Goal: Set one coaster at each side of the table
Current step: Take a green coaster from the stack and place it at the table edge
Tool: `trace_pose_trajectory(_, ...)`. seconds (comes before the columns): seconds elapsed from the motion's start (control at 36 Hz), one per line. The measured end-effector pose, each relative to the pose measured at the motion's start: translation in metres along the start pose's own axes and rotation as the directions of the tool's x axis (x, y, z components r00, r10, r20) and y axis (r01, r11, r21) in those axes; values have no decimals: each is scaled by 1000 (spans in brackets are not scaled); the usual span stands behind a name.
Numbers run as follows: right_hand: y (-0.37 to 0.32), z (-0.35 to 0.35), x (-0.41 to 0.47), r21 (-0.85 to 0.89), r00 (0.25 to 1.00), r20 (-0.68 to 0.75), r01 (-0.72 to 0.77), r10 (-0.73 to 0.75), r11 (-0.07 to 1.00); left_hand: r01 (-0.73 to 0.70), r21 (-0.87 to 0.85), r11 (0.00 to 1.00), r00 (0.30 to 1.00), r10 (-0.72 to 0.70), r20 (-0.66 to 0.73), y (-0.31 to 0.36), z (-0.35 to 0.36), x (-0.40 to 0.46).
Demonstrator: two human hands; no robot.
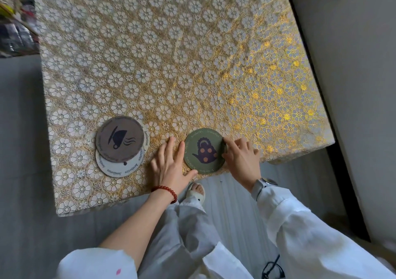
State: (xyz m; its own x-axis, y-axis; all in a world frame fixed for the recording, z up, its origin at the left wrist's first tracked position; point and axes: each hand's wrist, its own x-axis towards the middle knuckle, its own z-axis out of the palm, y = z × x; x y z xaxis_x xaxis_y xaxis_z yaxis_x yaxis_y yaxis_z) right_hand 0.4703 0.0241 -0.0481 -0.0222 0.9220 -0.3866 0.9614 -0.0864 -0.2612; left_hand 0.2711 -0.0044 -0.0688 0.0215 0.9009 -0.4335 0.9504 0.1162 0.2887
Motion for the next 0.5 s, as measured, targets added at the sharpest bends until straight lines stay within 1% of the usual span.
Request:
trace_pose_trajectory(0.06,5,0,-2,-46,998,33,53,-51,998,-3,10,1000,1000,3,5,0,0,0)
trace_pose_trajectory(0.14,14,-4,-1,-142,982,94,175,-163,974,-14,58,998,1000,14,9,-3,0,0)
trace_pose_trajectory(0.22,18,-8,0,-175,963,139,255,-233,951,-26,105,994,1000,24,14,-6,1,0)
trace_pose_trajectory(0.31,15,-10,2,-163,969,142,224,-202,961,-30,129,991,999,25,39,-4,1,2)
trace_pose_trajectory(0.39,10,-13,3,-151,973,174,176,-149,973,-37,125,991,994,24,104,-3,-2,6)
trace_pose_trajectory(0.44,6,-18,4,-111,970,219,136,-109,985,-50,83,995,987,37,154,-4,-9,8)
trace_pose_trajectory(0.5,1,-26,3,-50,968,248,65,-50,997,-44,-13,999,983,45,180,-6,-18,7)
